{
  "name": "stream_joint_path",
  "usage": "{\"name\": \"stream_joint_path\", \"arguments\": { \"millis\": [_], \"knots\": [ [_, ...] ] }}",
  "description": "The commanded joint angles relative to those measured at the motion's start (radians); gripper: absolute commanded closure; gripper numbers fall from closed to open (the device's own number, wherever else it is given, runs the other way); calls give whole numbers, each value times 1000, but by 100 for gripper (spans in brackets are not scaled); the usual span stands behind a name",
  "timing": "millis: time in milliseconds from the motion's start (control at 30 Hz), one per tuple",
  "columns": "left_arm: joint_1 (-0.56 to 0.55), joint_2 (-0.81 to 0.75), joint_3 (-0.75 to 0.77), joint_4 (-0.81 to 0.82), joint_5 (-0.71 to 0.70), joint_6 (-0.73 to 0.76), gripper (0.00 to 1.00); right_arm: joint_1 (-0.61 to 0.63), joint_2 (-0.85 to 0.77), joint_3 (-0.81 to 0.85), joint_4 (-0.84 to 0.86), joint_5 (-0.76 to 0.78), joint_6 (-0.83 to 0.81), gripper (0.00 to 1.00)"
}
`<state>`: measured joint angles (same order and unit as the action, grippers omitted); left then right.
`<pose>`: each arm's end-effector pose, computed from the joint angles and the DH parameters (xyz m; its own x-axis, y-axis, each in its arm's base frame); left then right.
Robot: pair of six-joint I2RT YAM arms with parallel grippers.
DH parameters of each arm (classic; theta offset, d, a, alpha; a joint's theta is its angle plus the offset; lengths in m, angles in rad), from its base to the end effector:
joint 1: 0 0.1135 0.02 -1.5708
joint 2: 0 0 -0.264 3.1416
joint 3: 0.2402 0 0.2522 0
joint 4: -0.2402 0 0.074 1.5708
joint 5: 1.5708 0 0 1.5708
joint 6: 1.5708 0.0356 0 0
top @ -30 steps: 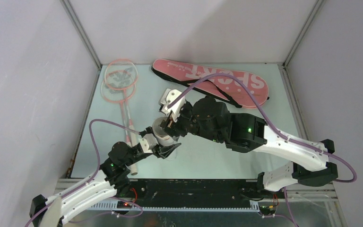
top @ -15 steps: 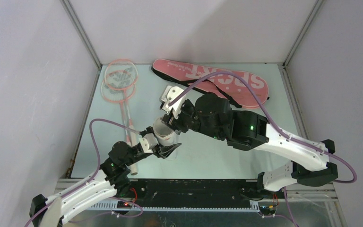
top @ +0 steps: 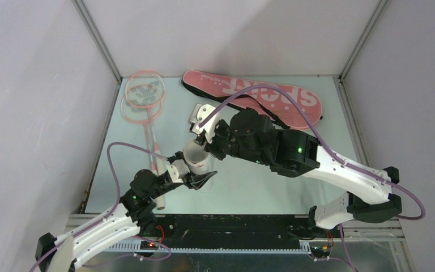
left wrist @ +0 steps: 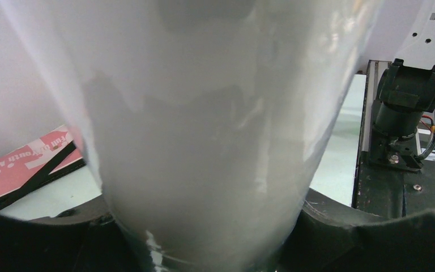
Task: Pack up the badminton gear
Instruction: Close the lid on the shuttle tube.
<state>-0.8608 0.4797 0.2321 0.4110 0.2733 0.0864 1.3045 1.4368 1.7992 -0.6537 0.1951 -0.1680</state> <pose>0.0871 -0.1161 0.2511 0.1836 -0.0862 -0.9792 0.8913 0.4347 0.1289 0.0848 0.2846 0.4868 0.0756 -0.3463 -0.9351 -0.8976 0.3848 -0.2151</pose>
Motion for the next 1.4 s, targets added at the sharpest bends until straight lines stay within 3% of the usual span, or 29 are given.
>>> {"name": "stream_joint_path", "arguments": {
  "millis": [0,233,300,333,533,733,933,1367],
  "knots": [
    [-1,10,11,-65,11,11,39,-8,37,41,-89,-29,-6,76],
    [-1,14,13,-64,8,11,39,-4,38,35,-126,-41,-12,82],
    [0,16,13,-65,3,10,39,5,42,33,-141,-67,-25,94],
    [0,16,14,-65,-1,9,39,8,45,34,-146,-71,-33,96],
    [0,19,16,-63,0,8,39,26,44,25,-148,-59,-49,96],
    [0,12,15,-70,-5,7,39,47,46,3,-135,-14,-78,87],
    [-1,8,14,-72,1,10,39,79,78,2,-154,163,-127,61],
    [0,6,17,-74,0,9,39,85,-4,-19,30,249,-118,46]
  ]
}}
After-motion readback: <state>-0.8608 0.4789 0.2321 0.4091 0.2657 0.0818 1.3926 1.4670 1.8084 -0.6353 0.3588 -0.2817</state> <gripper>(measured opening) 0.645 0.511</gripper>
